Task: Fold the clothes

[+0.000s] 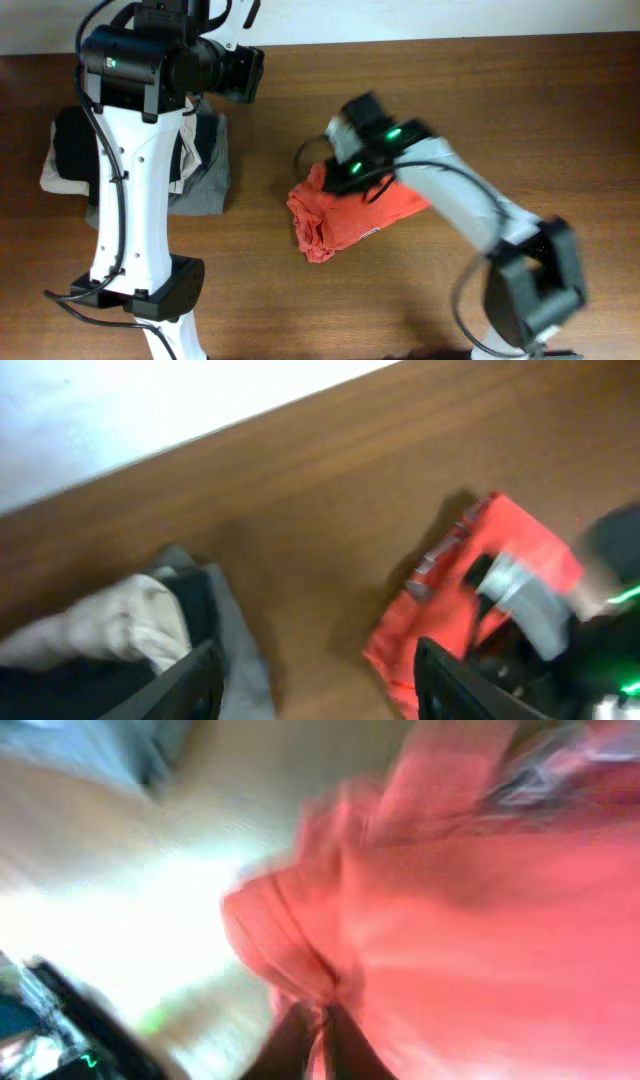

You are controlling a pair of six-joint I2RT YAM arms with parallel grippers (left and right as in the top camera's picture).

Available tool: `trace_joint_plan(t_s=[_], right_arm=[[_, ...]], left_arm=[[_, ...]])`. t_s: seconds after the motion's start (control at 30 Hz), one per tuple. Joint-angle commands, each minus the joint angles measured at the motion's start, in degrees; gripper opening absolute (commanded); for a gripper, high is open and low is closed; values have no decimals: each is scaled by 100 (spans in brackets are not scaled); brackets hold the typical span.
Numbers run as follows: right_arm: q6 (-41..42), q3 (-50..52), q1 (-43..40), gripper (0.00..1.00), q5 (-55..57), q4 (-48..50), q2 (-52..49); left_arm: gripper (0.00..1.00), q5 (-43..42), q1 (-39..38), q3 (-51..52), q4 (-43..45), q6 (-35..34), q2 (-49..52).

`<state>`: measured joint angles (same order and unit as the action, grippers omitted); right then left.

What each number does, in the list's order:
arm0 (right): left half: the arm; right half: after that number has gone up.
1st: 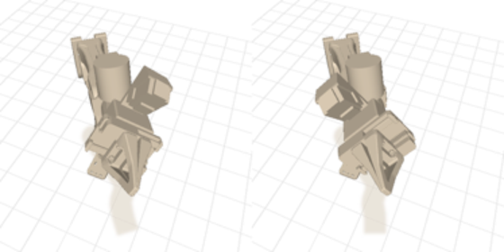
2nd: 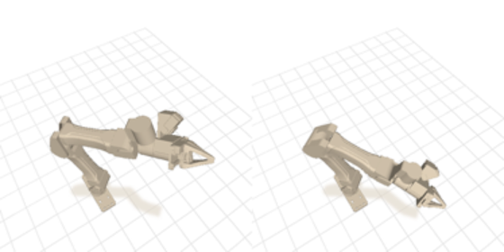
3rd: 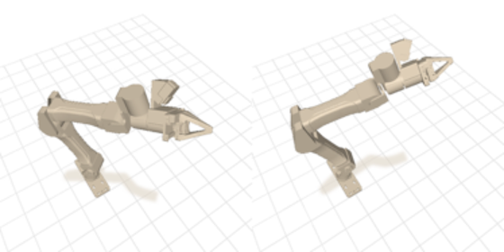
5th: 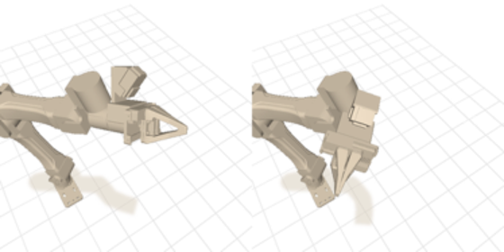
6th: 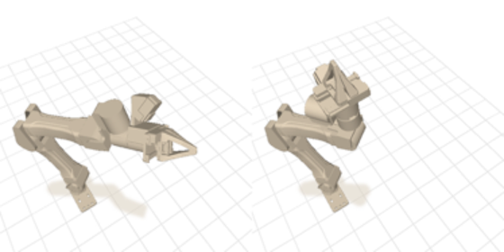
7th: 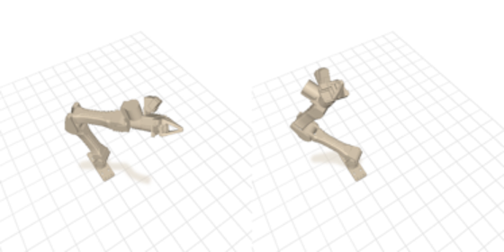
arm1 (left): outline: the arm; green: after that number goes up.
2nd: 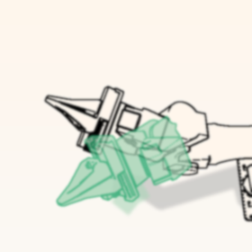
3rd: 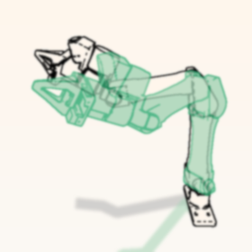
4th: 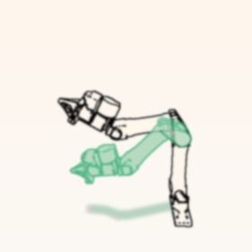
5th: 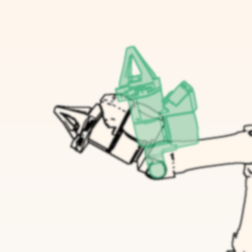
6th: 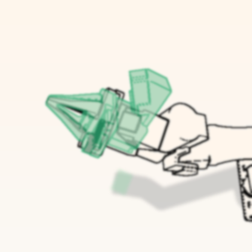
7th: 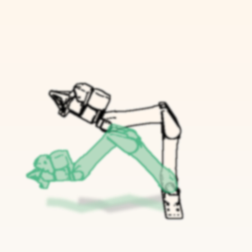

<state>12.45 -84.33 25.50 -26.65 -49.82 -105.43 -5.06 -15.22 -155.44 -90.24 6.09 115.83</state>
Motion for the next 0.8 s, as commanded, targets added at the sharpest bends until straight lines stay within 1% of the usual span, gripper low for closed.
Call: trace_joint_plan(t_s=[0.0,0.03,0.07,0.13,0.17,0.23,0.27,0.3,0.33,0.37,0.43,0.53,0.57,0.67,0.77], right_arm=[[-170,-562,-872,53,28,-225,723],[-173,-595,-1078,57,28,-271,752],[-173,-601,-1309,63,20,-317,761],[-192,-575,-1714,65,7,-411,715],[-251,-555,-1840,63,-20,-433,680],[-487,-503,-2131,52,-404,-494,531],[-535,-483,-2205,45,-588,-540,455],[-586,-457,-2256,36,-767,-590,352],[-610,-433,-2258,28,-861,-619,260],[-603,-409,-2247,25,-883,-640,164],[-601,-393,-2170,17,-896,-688,-81],[-535,-393,-2004,10,-914,-697,-503],[-450,-393,-1941,6,-914,-667,-673],[-308,-393,-1836,4,-911,-474,-1110],[-116,-393,-1832,4,-638,-275,-1543]], left_arm=[[60,-798,-22,378,-166,-503,-116],[60,-828,-61,529,-170,-577,-107],[60,-824,-122,750,-140,-726,-105],[59,-828,-254,1298,87,-1167,-105],[55,-828,-319,1554,227,-1390,-105],[36,-828,-494,2247,619,-1880,-105],[24,-831,-592,2677,879,-2157,-105],[16,-835,-669,3014,1078,-2369,-105],[12,-898,-752,3407,1342,-2557,-105],[8,-1032,-833,3818,1652,-2667,-105],[5,-1305,-966,4548,2282,-2894,-105],[4,-1561,-1110,5462,3102,-3294,-105],[3,-1606,-1145,5757,3342,-3418,-105],[4,-1851,-1215,6500,3982,-3506,-105],[3,-1875,-1202,7101,4190,-3694,-105]])
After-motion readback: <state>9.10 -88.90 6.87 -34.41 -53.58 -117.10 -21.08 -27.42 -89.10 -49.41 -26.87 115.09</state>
